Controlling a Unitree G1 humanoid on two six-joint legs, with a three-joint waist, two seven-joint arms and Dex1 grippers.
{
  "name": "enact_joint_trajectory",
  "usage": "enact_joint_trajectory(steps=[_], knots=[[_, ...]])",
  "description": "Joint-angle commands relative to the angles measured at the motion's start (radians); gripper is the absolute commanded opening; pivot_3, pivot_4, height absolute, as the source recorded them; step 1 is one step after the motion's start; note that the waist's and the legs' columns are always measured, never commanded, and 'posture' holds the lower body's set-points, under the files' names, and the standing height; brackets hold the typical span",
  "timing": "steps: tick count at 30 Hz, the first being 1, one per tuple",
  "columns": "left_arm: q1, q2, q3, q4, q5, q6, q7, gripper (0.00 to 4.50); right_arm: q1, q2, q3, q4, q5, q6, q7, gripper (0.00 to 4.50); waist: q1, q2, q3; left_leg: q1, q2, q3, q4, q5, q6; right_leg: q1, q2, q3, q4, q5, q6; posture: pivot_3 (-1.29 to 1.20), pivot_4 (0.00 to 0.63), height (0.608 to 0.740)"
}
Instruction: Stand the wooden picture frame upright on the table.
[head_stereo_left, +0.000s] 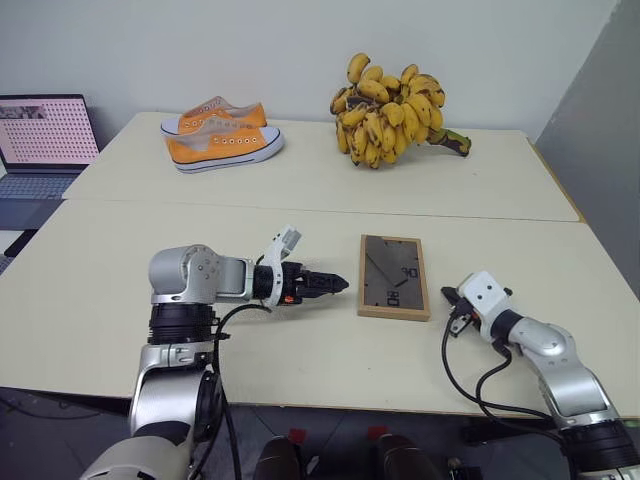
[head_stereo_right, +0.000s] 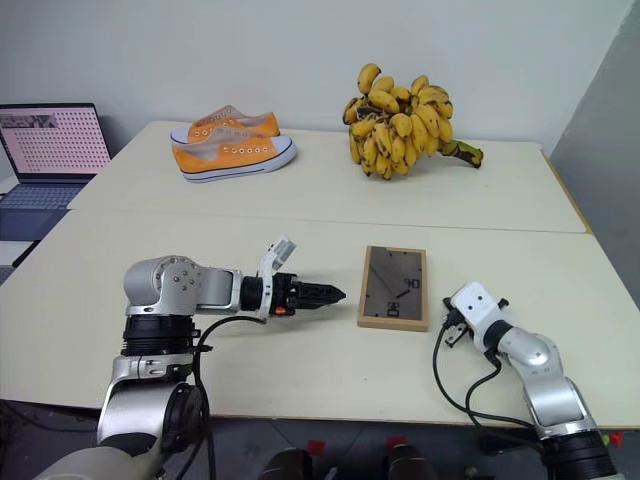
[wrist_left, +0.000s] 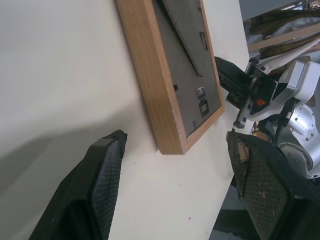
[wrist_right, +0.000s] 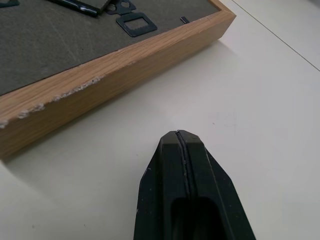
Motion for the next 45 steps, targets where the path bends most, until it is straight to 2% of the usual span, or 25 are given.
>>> enact_joint_trajectory(steps=[1,9,19,28,35,38,45], knots=[[-0.027,-0.046,0.01,0.077,0.004,-0.041,0.03,3.41,-0.016,0.011,0.032,0.004,-0.013,-0.022,0.007,0.0,-0.001,0.0,0.0,0.0,0.0,0.0,0.0,0.0,0.0,0.0,0.0,0.0,0.0,0.0,0.0,0.0,0.15,0.74],[-0.047,-0.095,-0.01,0.197,0.007,-0.121,0.042,3.41,-0.047,0.065,0.078,0.038,-0.036,-0.018,-0.015,0.0,-0.004,0.0,0.0,0.001,0.0,0.0,0.0,0.0,0.0,0.0,0.0,0.0,0.0,0.0,0.0,0.0,0.15,0.74],[-0.079,-0.105,-0.007,0.269,0.006,-0.176,0.048,3.41,-0.081,0.174,0.12,-0.012,-0.046,0.041,-0.049,0.0,-0.004,0.0,0.0,0.001,0.0,0.0,0.0,0.0,0.0,0.001,0.0,0.0,0.0,0.0,0.0,0.0,0.15,0.74],[-0.094,-0.097,0.007,0.291,0.0,-0.189,0.054,3.41,-0.093,0.209,0.141,-0.03,-0.049,0.072,-0.065,0.0,-0.004,0.0,0.0,0.001,0.0,0.0,0.0,0.0,0.0,0.001,0.0,0.0,0.0,0.0,0.0,0.0,0.15,0.74],[-0.095,-0.094,0.032,0.292,-0.018,-0.182,0.058,3.41,-0.091,0.192,0.135,-0.027,-0.052,0.072,-0.062,0.0,-0.004,0.0,0.0,0.001,0.0,0.0,0.0,0.0,0.0,0.001,0.0,0.0,0.0,0.0,0.0,0.0,0.15,0.74],[-0.097,-0.1,0.054,0.286,-0.035,-0.175,0.053,2.96,-0.091,0.181,0.129,-0.023,-0.05,0.067,-0.059,0.0,-0.004,0.0,0.0,0.001,0.0,0.0,0.0,0.0,0.0,0.0,0.0,0.0,0.0,0.0,0.0,0.0,0.15,0.74],[-0.104,-0.113,0.081,0.278,-0.048,-0.162,0.062,1.54,-0.089,0.169,0.125,-0.006,-0.048,0.052,-0.059,0.0,-0.003,0.0,0.0,0.001,0.0,0.0,-0.001,0.0,0.0,0.0,0.0,0.0,0.0,0.0,0.0,0.0,0.15,0.74]])
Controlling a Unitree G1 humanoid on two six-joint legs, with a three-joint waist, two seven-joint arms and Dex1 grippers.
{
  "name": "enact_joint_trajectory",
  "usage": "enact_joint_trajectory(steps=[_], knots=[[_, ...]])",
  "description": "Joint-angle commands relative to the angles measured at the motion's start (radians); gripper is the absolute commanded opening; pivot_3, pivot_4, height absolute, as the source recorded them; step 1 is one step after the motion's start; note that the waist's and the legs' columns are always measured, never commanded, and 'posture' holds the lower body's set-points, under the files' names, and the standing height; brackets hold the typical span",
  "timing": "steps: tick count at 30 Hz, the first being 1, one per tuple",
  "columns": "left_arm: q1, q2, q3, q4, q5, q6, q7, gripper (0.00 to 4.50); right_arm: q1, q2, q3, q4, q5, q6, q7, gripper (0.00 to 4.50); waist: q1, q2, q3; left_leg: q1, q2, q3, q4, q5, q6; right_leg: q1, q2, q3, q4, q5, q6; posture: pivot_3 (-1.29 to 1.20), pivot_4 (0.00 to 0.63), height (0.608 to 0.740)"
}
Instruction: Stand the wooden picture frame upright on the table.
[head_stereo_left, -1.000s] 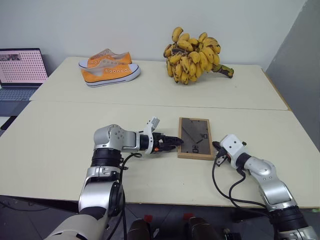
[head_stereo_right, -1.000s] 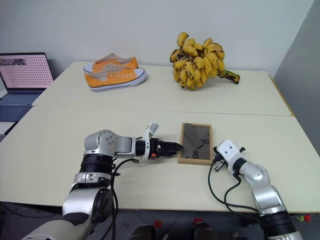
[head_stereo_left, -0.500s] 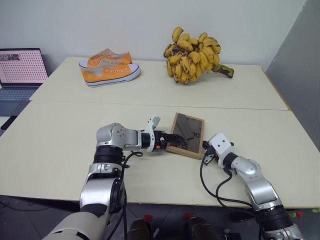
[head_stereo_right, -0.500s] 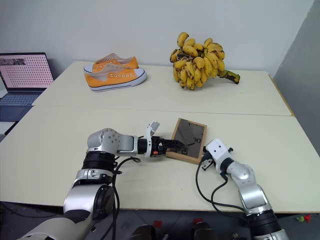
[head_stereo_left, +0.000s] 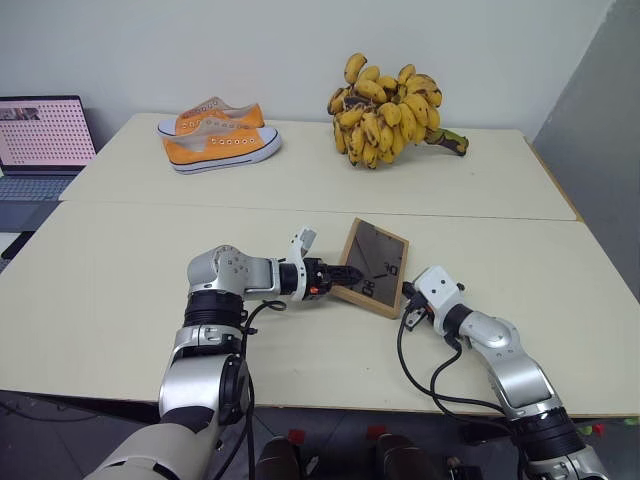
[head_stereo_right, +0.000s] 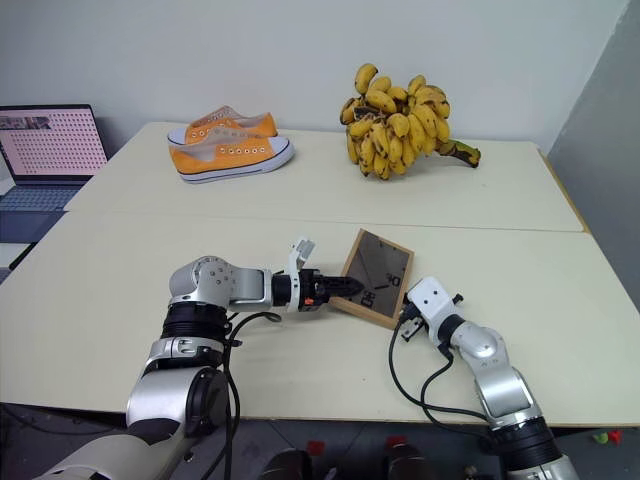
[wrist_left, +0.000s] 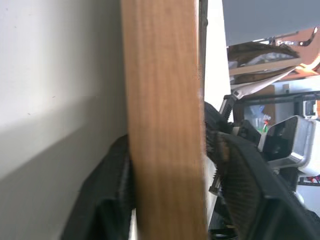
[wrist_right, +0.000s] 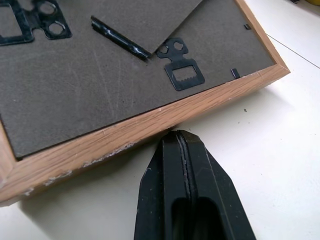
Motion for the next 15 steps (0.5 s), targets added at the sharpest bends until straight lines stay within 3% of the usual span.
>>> enact_joint_trajectory(steps=[1,10,15], knots=[[-0.032,-0.013,0.028,-0.017,-0.033,0.007,0.004,1.43,0.001,-0.01,0.004,-0.002,-0.001,-0.015,0.01,0.0,0.0,0.0,0.0,0.0,0.0,0.0,0.0,0.0,0.0,0.0,0.0,0.0,0.0,0.0,0.0,0.0,0.15,0.74],[-0.031,-0.012,0.039,-0.064,-0.056,0.013,-0.002,1.29,0.018,-0.03,-0.021,0.012,0.001,-0.04,-0.004,0.0,0.001,0.0,0.0,0.0,0.0,0.0,0.0,0.0,0.0,0.0,0.0,0.0,0.0,0.0,0.0,0.0,0.15,0.74],[-0.036,0.04,0.075,-0.176,-0.06,-0.159,-0.036,1.29,0.047,-0.102,-0.127,-0.04,0.058,-0.017,0.021,0.0,0.004,0.0,0.0,-0.001,0.0,0.0,0.0,0.0,0.0,0.0,-0.001,0.0,0.0,0.0,0.0,0.0,0.15,0.74]])
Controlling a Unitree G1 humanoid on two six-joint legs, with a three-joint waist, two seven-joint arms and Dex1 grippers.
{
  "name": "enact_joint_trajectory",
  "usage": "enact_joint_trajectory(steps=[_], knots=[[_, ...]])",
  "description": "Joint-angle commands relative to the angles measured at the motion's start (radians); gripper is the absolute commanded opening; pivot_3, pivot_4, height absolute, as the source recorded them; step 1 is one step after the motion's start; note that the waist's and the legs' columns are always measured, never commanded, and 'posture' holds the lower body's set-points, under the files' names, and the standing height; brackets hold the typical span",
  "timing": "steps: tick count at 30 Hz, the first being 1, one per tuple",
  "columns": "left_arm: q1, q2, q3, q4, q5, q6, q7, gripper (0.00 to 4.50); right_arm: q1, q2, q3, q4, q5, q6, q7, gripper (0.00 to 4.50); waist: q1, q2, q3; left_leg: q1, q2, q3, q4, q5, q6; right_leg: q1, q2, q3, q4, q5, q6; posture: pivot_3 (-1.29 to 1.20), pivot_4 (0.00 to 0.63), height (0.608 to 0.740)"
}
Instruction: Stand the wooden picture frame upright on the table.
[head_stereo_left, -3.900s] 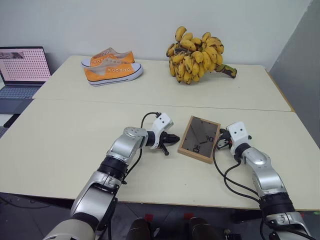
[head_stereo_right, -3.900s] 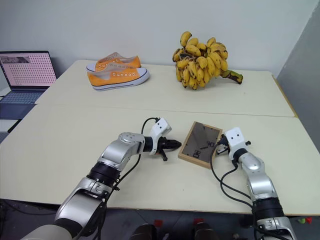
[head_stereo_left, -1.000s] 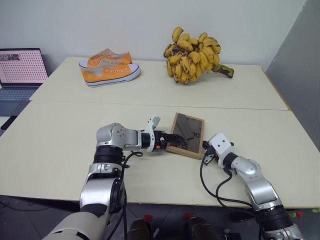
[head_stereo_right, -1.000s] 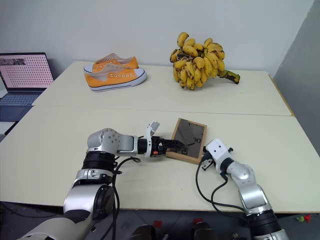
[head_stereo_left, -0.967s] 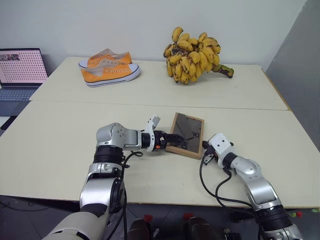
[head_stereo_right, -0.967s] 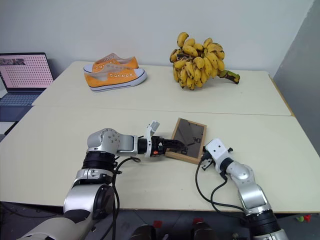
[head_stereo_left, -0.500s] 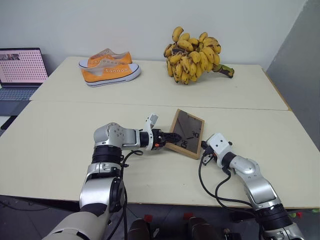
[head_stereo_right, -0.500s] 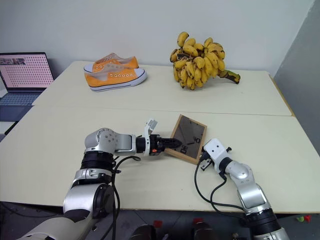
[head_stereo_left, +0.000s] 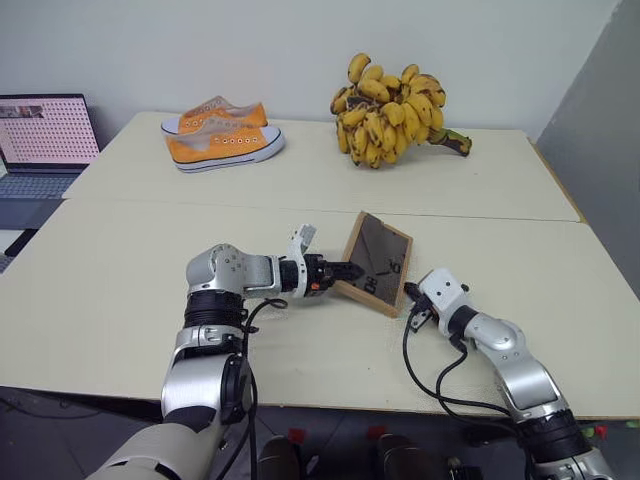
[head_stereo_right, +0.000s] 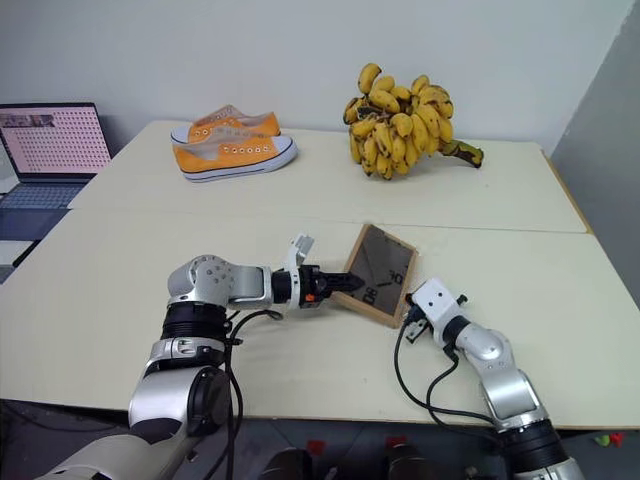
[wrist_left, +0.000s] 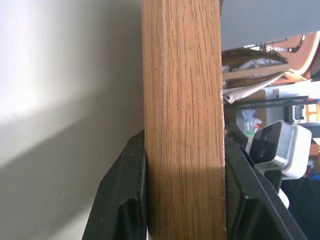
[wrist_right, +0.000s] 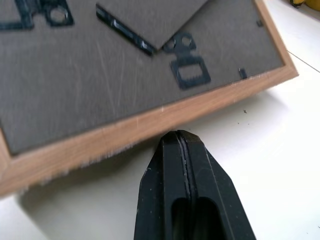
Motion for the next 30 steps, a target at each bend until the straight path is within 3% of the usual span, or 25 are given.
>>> enact_joint_trajectory(steps=[1,9,18,30], knots=[[-0.034,0.053,0.042,-0.155,-0.046,-0.157,-0.061,1.29,0.02,-0.071,-0.127,-0.064,0.061,0.036,0.025,0.0,0.003,0.0,0.0,0.0,0.0,0.0,0.0,0.0,0.0,0.0,0.0,0.0,0.0,0.0,0.0,0.0,0.15,0.74],[0.044,0.143,-0.042,-0.433,-0.051,-0.318,-0.164,1.29,-0.116,-0.112,-0.291,-0.292,0.295,0.294,0.052,0.0,0.002,0.002,0.002,-0.001,0.0,0.0,-0.001,0.0,0.0,-0.001,0.0,0.0,-0.001,0.0,0.0,0.0,0.15,0.74],[0.125,0.163,-0.082,-0.564,-0.105,-0.295,-0.157,1.29,-0.471,0.041,-0.312,-0.437,0.554,0.611,-0.09,2.21,0.004,0.004,0.004,-0.002,0.0,-0.001,-0.001,0.0,0.0,-0.002,0.0,-0.001,-0.001,0.0,0.0,0.0,0.15,0.74],[0.118,0.168,-0.096,-0.596,-0.143,-0.285,-0.153,1.29,-0.531,0.121,-0.24,-0.34,0.583,0.607,-0.132,2.21,0.01,0.005,0.004,-0.007,0.001,-0.001,-0.001,0.0,0.0,-0.007,0.0,-0.001,-0.001,0.0,0.0,0.0,0.15,0.74]])
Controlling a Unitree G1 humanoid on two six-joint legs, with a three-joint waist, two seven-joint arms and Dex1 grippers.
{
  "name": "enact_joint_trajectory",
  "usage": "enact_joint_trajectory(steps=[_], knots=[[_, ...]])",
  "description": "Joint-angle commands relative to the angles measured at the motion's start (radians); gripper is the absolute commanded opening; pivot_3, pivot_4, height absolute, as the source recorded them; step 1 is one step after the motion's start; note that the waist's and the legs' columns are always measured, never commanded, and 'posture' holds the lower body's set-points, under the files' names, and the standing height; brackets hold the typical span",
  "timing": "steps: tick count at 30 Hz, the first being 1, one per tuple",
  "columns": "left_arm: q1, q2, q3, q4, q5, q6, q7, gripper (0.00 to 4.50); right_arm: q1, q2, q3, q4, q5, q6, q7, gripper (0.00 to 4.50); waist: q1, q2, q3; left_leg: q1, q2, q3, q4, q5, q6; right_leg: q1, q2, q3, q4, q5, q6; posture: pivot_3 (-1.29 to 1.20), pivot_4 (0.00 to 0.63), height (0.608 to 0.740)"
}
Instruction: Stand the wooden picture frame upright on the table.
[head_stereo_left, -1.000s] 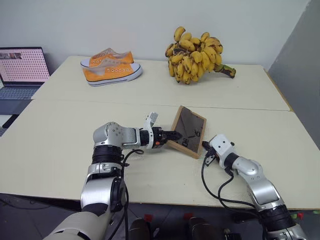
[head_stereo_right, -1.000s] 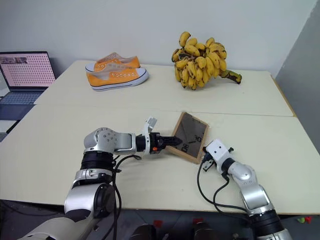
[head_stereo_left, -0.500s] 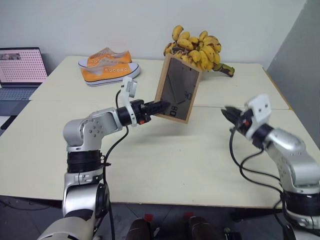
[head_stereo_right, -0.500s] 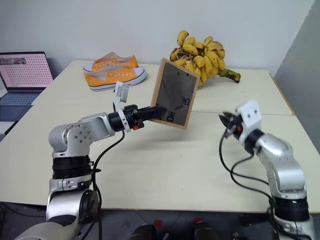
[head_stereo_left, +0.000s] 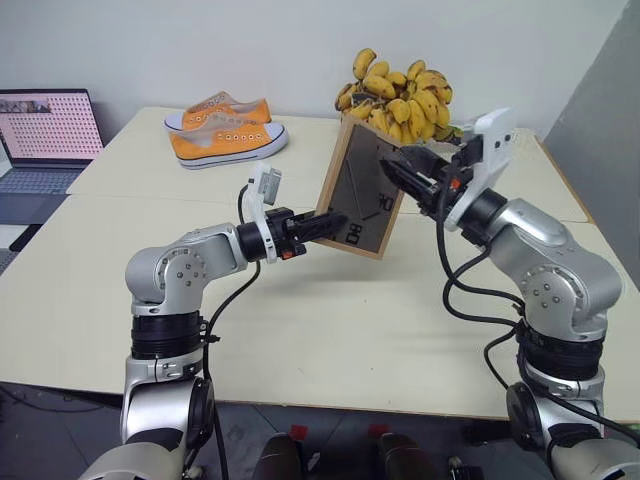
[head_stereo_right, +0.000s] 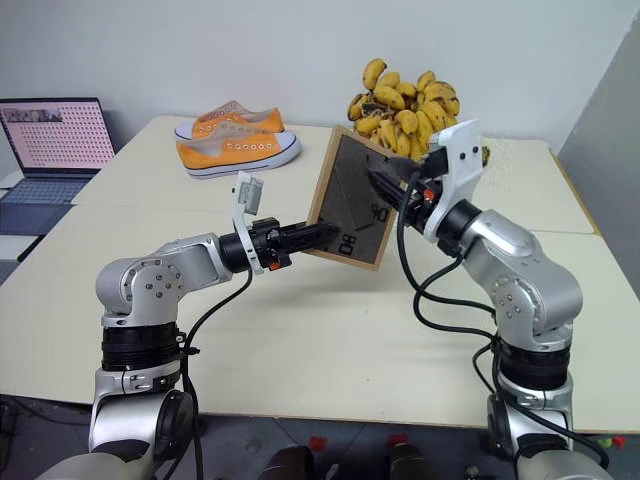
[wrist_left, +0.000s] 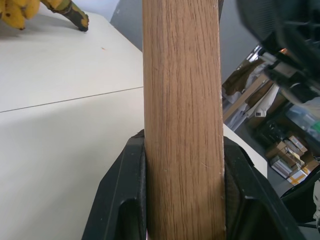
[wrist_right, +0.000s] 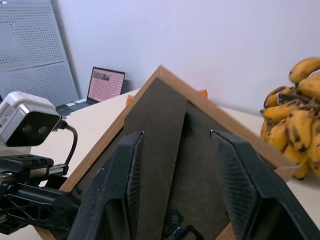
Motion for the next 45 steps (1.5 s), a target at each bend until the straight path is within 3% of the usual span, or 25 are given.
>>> enact_joint_trajectory(steps=[1,14,20,35,45], knots=[[-0.023,0.009,0.003,-0.065,-0.052,-0.009,-0.007,1.29,-0.014,0.014,0.012,0.019,-0.001,-0.05,0.003,2.21,0.0,0.0,0.0,0.0,0.0,0.0,0.0,0.0,0.0,0.0,0.0,0.0,0.0,0.0,0.0,0.0,0.15,0.74],[-0.039,0.009,-0.029,-0.001,-0.027,-0.052,-0.003,1.29,-0.033,0.073,0.018,-0.015,0.049,-0.025,-0.055,2.21,-0.004,0.001,0.0,0.0,0.0,0.0,0.0,0.0,0.0,0.0,0.0,0.0,0.0,0.0,0.0,0.0,0.15,0.74],[-0.066,0.016,-0.035,0.094,-0.001,-0.093,-0.002,1.29,-0.007,0.059,-0.022,-0.092,0.09,0.036,-0.103,2.21,-0.006,0.001,0.001,0.0,0.0,0.0,0.0,0.0,0.0,-0.001,0.0,0.0,0.0,0.0,0.0,0.0,0.15,0.74],[-0.126,-0.004,-0.037,0.122,-0.006,-0.093,0.004,1.29,0.056,0.009,-0.021,-0.094,0.053,-0.002,-0.132,2.21,-0.009,0.001,0.001,-0.001,0.0,0.001,-0.001,0.0,0.0,-0.002,0.0,0.0,0.0,0.0,0.0,0.0,0.15,0.74],[-0.113,0.043,-0.026,0.172,0.017,-0.106,0.008,1.29,0.1,-0.237,-0.108,-0.06,0.054,0.018,-0.013,2.21,-0.007,0.001,0.002,-0.002,0.0,0.001,-0.001,0.0,0.0,-0.002,0.0,0.001,0.0,0.0,0.0,0.0,0.15,0.74]])
